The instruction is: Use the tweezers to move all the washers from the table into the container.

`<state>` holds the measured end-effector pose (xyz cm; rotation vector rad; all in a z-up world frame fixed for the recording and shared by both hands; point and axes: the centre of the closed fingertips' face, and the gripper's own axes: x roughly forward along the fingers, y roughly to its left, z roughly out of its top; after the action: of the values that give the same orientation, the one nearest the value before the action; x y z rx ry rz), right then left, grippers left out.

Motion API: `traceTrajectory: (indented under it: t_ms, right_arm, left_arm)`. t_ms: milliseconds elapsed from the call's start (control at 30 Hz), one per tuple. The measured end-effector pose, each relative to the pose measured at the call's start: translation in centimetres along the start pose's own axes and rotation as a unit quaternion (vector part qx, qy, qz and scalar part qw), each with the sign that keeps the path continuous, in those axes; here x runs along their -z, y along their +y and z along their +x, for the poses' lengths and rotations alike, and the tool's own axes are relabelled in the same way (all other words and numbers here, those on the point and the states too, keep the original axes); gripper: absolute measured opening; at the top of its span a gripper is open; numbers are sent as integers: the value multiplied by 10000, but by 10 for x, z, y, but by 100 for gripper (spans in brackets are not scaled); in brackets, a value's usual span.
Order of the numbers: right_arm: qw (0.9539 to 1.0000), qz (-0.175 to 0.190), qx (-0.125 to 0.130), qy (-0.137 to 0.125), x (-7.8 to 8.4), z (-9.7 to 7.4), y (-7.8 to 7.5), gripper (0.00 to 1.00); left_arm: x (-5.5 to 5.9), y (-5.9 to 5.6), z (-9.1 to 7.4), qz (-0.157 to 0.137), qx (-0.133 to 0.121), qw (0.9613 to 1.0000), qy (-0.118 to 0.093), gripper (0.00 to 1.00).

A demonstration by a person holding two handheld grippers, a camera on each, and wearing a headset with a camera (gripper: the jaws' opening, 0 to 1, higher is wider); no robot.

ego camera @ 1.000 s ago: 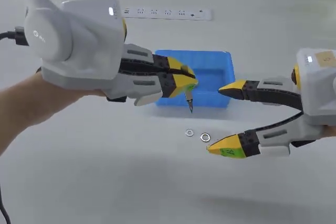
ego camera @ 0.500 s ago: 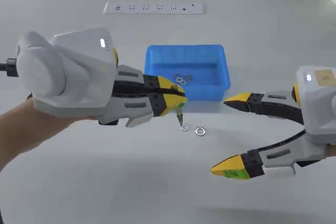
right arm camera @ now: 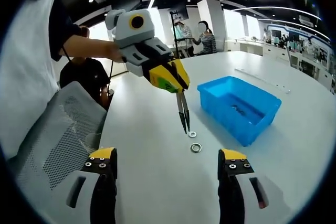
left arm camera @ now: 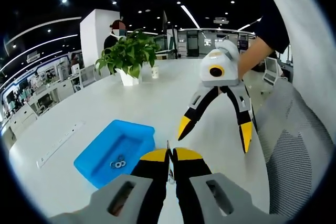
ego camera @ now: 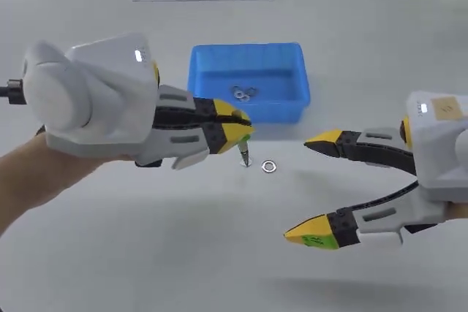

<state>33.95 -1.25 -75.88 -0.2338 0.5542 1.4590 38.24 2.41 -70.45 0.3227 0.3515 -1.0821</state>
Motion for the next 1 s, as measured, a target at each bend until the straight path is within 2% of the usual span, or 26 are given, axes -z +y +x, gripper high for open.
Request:
traceTrajectory:
  t_ms: [267, 700, 1000]
  right_arm:
    - [9999, 85, 37, -61, -2, 0, -1, 78]
    - [9999, 116, 52, -16, 0, -2, -1, 77]
    - [10000, -33, -37, -72, -11, 9, -2, 76]
  left_arm:
    - [3, 2, 4, 111, 19, 9999, 47, 6]
    - [7, -4, 9, 138, 145, 9997, 136, 6]
    - [8, -3, 8, 58, 103, 9999, 99, 6]
